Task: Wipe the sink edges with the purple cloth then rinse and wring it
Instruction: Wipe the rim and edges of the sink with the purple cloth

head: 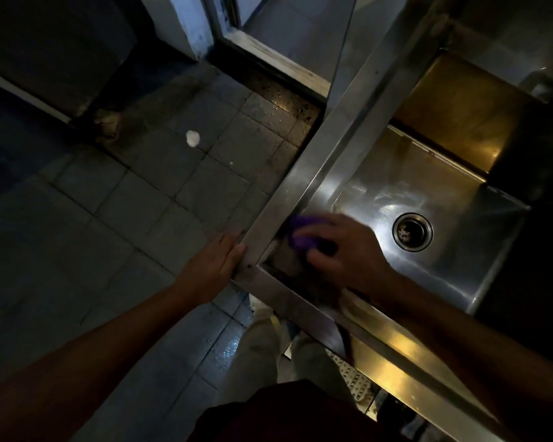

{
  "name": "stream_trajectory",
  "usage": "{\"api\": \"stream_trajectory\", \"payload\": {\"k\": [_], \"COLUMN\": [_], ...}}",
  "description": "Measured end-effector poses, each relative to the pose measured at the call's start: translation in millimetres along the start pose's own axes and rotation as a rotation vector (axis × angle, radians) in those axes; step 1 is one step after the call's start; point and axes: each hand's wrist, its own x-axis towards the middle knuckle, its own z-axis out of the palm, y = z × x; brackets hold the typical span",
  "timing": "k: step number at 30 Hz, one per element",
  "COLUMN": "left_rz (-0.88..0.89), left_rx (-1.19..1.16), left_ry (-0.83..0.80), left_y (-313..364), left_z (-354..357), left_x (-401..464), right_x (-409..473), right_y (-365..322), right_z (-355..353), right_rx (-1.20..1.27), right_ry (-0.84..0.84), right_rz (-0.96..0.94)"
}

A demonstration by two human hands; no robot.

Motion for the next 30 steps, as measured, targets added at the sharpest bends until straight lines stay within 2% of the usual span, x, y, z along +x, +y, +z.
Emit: {"api": "stream_trajectory", "payload": {"k": [3,6,13,16,20,24,30], "left_rz": [-0.068,-0.08,-0.068,-0.089,0.039,0.191,0.177], "left_rx": [-0.054,-0.043,0.016,0.053,0.172,0.294,0.262], "left_ry": [0.08,0.178,0.207,0.193,0.229,0.207,0.203], "left_y": [17,22,15,12,26,54,59], "left_z": [14,21,25,24,15,16,26], "left_x": [7,10,11,12,14,30,37], "right_x": [48,62,-19,-44,-75,-112,-191], "right_y": [-1,-4,-26,-22,-10,1,42], "right_z": [11,31,72,71,52,26,-15], "right_rx": [-0.061,-0.182,-0.25,-0.275,-0.291,-0.32,-0.305], "right_ry": [0.165,0.171,-0.075,-0.13,-0.242,-0.298,-0.404], "right_rz": [0.054,0.09,-0.109,-0.148,-0.196,-0.162,-0.066]}}
